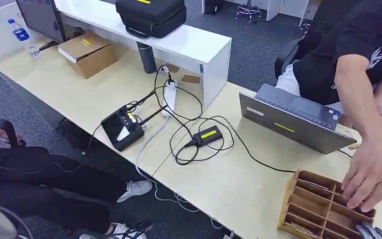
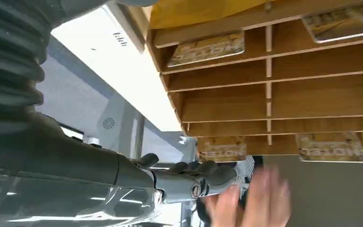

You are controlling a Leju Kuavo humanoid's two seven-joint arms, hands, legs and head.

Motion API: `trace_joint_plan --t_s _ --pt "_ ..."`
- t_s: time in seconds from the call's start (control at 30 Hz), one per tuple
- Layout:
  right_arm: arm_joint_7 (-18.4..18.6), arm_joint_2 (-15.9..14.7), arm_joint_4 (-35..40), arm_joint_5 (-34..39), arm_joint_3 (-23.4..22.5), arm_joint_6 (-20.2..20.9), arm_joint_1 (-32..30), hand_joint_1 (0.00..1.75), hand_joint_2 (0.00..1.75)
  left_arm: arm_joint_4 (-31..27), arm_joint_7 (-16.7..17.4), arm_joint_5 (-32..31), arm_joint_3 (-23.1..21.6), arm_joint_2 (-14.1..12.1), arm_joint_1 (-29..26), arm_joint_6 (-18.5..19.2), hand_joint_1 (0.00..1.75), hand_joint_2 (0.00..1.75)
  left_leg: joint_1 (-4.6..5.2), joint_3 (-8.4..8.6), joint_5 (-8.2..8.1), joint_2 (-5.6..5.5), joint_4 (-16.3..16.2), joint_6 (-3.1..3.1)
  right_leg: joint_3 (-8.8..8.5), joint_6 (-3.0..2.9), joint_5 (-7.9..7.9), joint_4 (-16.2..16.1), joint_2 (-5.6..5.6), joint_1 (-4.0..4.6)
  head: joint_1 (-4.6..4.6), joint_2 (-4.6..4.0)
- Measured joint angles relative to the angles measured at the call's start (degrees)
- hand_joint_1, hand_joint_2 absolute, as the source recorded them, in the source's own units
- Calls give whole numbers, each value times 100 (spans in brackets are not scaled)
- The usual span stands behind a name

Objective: Pass the card to the sensor for recognition and then transmit it.

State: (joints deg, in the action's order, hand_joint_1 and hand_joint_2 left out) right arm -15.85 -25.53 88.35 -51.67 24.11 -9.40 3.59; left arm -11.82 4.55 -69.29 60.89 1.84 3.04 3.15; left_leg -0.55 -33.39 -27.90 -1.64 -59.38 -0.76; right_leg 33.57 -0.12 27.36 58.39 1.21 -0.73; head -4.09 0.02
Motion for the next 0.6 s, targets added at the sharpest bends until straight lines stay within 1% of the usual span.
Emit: trace_joint_plan --t_s 0.1,0.17,0.6 --pt "0 15 -17 -37 107 -219 -6 0 175 0 0 -13 0 0 1 0 0 175 0 0 0 0 0 0 0 0 0 0 0 0 0 0" --pt "0 28 -20 -61 153 -284 -14 0 175 0 -2 -15 0 0 3 -2 0 175 0 0 0 0 0 0 0 0 0 0 0 0 0 0" --pt "4 101 -68 -76 393 -367 -32 0 175 0 -11 -66 0 0 6 -2 0 175 0 0 0 0 0 0 0 0 0 0 0 0 2 0"
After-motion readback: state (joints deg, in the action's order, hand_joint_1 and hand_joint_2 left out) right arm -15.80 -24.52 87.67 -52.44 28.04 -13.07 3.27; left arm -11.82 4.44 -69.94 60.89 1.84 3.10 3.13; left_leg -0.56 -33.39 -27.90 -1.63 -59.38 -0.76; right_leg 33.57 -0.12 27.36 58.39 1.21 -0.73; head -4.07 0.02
